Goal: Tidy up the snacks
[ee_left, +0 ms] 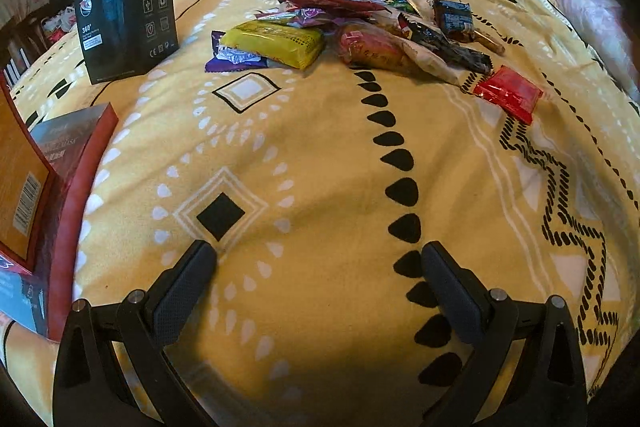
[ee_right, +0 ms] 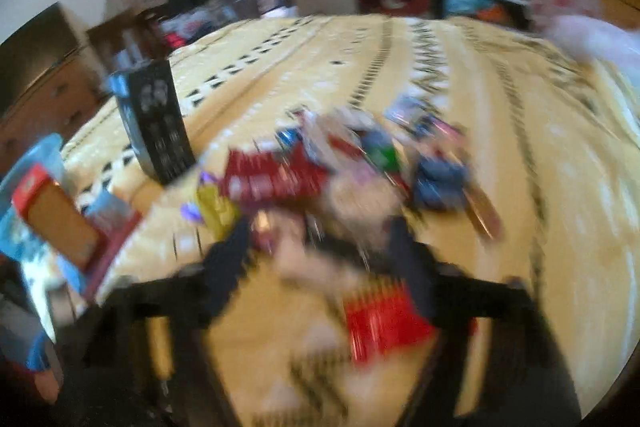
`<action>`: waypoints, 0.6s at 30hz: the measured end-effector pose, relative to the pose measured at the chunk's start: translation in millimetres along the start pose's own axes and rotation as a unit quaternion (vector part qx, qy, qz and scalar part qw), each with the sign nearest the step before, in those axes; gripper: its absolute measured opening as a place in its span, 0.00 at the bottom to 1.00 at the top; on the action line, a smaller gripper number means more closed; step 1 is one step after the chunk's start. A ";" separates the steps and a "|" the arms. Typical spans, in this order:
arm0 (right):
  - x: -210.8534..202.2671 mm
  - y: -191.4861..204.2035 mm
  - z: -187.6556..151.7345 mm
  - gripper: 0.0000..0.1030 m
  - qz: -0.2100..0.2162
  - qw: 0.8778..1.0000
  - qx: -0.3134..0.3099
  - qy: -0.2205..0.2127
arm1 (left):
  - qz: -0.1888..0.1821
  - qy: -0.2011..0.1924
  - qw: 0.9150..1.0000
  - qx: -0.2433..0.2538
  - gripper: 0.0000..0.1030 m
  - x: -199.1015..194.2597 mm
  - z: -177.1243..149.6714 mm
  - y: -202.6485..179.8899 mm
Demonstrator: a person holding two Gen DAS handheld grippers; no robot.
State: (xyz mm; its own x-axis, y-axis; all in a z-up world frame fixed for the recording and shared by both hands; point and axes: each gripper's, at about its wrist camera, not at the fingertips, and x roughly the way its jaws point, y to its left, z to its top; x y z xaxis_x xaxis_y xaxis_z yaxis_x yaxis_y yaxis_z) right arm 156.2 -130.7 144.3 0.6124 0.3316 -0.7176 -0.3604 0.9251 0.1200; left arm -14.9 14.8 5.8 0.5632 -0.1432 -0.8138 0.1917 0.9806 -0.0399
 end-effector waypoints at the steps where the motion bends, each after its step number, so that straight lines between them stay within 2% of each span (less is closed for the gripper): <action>1: 21.7 -3.0 19.9 0.45 0.014 1.000 0.000 0.018 | 0.000 0.001 1.000 0.000 1.00 0.8 1.2 0.2; 2: 48.1 -7.2 40.6 0.41 0.020 0.999 0.000 0.039 | 0.000 0.001 1.000 0.000 1.00 1.3 1.4 0.0; 7: 172.6 -34.7 116.6 0.42 -0.002 0.992 0.007 0.125 | -0.002 -0.002 1.000 -0.001 1.00 1.2 1.5 0.3; 11: 243.9 -47.3 145.0 0.43 -0.002 0.984 0.021 0.179 | -0.008 -0.004 1.000 -0.006 1.00 0.2 1.1 1.0; 13: 268.3 -40.7 148.4 0.45 -0.011 0.980 0.008 0.198 | -0.012 -0.005 1.000 -0.009 1.00 -0.7 0.5 2.3; 14: 282.5 -36.1 143.9 0.51 -0.009 0.975 0.002 0.220 | -0.014 -0.006 1.000 -0.010 1.00 -1.4 0.3 2.8; 15: 288.4 -28.5 140.0 0.65 -0.013 0.974 -0.009 0.226 | -0.019 -0.008 1.000 -0.013 1.00 -2.3 0.2 4.1; 16: 286.3 -16.0 135.3 0.67 -0.020 0.975 -0.034 0.221 | -0.022 -0.010 1.000 -0.016 1.00 -2.8 0.4 5.0; 18: 272.5 17.4 114.8 0.68 -0.020 0.967 -0.100 0.233 | -0.030 -0.014 0.999 -0.021 1.00 -5.4 -0.4 7.4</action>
State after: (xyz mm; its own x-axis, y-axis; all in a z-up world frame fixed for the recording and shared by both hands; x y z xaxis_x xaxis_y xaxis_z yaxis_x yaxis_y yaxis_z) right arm 397.7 -2.9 29.7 0.2615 0.1340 -0.9558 -0.5009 0.8654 -0.0157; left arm -16.9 22.9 9.7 0.5740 -0.2058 -0.7926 0.1927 0.9747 -0.1136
